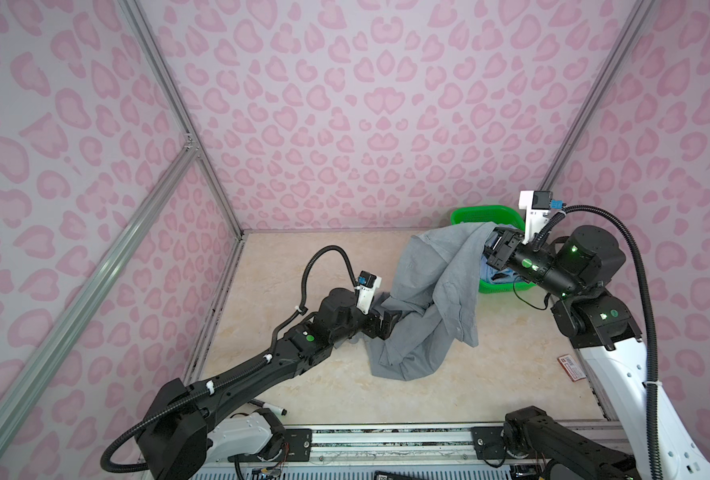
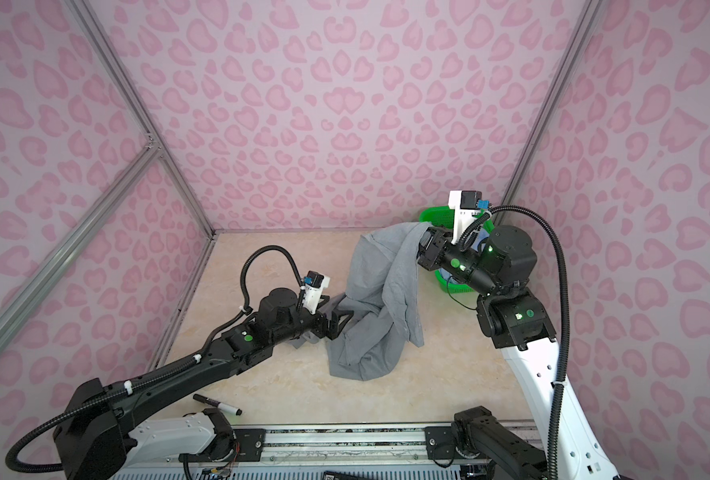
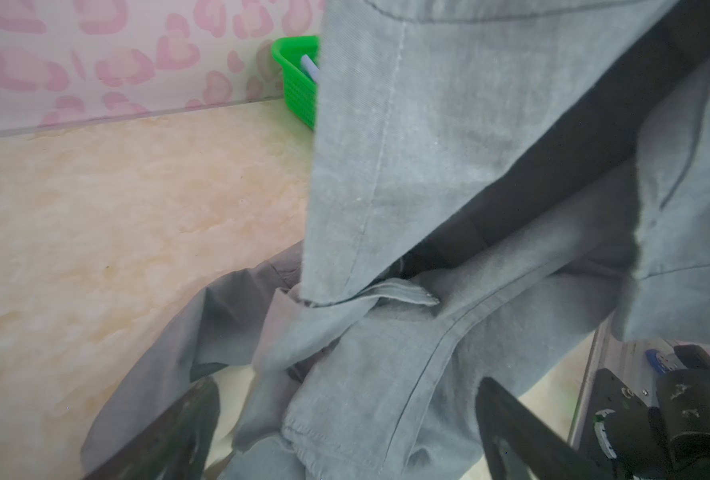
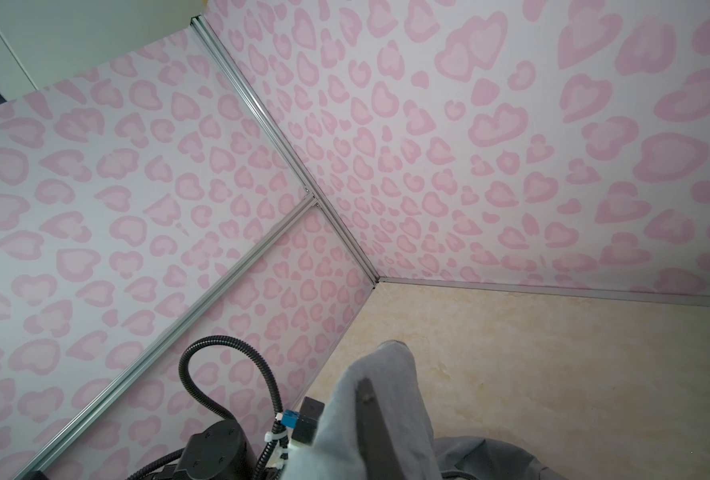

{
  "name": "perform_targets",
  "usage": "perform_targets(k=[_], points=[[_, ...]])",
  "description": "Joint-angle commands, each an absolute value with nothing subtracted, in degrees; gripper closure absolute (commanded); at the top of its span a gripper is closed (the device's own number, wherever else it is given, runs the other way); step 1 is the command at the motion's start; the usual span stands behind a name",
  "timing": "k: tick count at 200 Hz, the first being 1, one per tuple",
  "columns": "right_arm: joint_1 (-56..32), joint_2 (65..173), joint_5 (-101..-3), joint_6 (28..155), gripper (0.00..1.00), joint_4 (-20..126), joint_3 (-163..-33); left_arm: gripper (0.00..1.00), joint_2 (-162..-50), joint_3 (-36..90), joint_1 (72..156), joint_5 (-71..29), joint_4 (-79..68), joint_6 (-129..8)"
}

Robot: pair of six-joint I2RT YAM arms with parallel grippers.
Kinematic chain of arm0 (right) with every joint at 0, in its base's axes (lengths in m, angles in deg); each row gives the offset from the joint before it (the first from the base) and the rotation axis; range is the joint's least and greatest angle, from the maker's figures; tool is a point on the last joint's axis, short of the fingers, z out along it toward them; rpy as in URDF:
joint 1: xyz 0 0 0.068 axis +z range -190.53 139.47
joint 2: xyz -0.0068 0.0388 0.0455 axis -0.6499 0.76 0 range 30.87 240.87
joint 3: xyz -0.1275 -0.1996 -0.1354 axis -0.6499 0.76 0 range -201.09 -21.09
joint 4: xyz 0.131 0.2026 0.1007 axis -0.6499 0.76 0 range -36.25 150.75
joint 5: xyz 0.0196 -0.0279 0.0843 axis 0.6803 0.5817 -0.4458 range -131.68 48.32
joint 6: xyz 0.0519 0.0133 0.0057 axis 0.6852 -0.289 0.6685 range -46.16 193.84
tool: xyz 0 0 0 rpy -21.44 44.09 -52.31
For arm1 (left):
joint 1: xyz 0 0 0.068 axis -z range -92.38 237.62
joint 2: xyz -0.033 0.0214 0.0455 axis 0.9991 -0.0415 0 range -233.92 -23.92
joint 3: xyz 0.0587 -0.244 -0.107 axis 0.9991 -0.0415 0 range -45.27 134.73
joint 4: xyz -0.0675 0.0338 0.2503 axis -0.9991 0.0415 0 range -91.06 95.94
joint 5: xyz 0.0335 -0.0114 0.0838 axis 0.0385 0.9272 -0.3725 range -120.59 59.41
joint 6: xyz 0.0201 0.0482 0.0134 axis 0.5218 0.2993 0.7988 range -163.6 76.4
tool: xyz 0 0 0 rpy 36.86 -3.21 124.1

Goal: Fold and stack the long sleeve shirts

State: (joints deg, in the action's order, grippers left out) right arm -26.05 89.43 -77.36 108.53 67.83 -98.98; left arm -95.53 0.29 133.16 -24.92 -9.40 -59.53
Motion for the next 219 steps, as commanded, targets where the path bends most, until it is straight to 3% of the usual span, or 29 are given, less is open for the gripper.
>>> perform_targets(k=[1, 23, 66, 87, 119, 146, 186, 203, 219], points=[[-26.1, 88.9, -81.0, 110.0, 1.0, 63.7, -98.3, 0.06, -98.6, 1.7, 133.2, -25.6, -16.8, -57.5], [-26.0, 88.2, -82.1, 110.0, 1.0, 62.8, -98.3, 0.16, -101.1, 2.6, 133.2, -23.4, -18.9, -57.2], [-26.0, 87.2, -84.5, 110.8, 1.0, 61.2, -99.1, 0.51, -104.7, 4.5, 132.6, -23.1, -19.3, -56.4], [-26.2, 86.7, -83.9, 110.1, 1.0, 61.7, -99.1, 0.95, -104.9, 6.3, 131.4, -20.3, -17.3, -56.0], [-26.3, 87.4, -80.4, 109.0, 1.0, 61.6, -98.2, 0.96, -100.0, 6.7, 128.5, -17.3, -13.1, -58.2], [-28.4, 91.4, -76.7, 109.8, 1.0, 58.5, -98.0, 0.96, -88.3, 6.8, 125.6, -15.2, -1.8, -62.5], [-29.4, 110.4, -78.6, 114.4, 1.0, 57.0, -105.6, 0.98, -73.8, 19.2, 125.0, -12.2, 20.8, -73.2], [-27.2, 116.8, -77.8, 113.7, 0.73, 59.2, -110.4, 0.99, -72.7, 26.7, 125.1, -13.3, 26.7, -80.5], [-23.9, 119.6, -69.8, 105.3, 0.44, 70.8, -117.3, 1.0, -73.6, 33.3, 125.1, -14.6, 29.3, -90.6]])
